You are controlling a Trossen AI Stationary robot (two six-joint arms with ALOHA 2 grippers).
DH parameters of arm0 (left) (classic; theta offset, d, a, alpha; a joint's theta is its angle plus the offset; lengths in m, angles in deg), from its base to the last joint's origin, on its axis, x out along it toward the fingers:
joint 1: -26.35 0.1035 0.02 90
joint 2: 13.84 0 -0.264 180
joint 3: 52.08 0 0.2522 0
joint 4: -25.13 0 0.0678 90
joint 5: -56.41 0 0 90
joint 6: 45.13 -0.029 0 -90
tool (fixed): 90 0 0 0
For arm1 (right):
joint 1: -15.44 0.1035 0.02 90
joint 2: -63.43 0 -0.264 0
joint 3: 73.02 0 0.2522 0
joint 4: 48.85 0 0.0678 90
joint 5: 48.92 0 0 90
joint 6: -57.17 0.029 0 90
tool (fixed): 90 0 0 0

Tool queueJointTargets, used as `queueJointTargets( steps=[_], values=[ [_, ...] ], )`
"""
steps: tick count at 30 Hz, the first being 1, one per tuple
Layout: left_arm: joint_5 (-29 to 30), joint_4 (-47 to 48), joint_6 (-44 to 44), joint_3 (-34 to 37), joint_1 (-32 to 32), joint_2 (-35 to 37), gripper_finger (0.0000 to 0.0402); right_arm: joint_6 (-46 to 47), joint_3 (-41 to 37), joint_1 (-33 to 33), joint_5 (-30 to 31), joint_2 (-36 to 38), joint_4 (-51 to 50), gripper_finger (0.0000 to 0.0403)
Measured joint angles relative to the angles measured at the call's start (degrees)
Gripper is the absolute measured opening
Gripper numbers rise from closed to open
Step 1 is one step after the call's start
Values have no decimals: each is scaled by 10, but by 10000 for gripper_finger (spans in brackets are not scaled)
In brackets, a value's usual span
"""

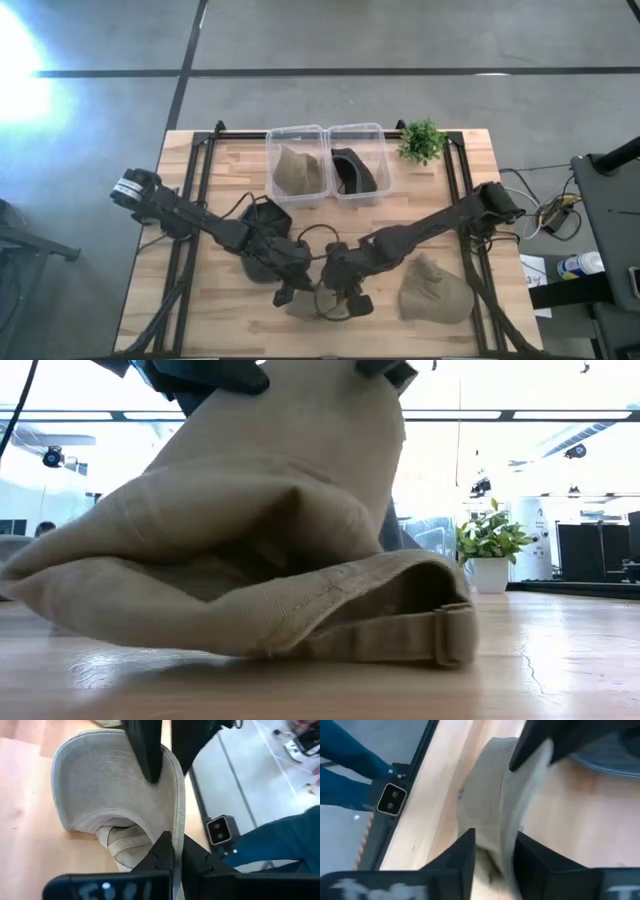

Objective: Pick & Place hat
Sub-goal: Put the left brown cap into the left transparent bin

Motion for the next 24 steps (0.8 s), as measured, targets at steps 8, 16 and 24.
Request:
queueJointTargets(
  steps=[8,16,24],
  values=[
    [130,37,21,2,-8,64,7,109,0,0,188,114,-125,186],
    [381,40,52,2,-16,213,6,293,0,25,443,244,-194,201],
    [569,-34,-132,2,-14,331,6,329,-9,24,498,284,-203,201]
  ],
)
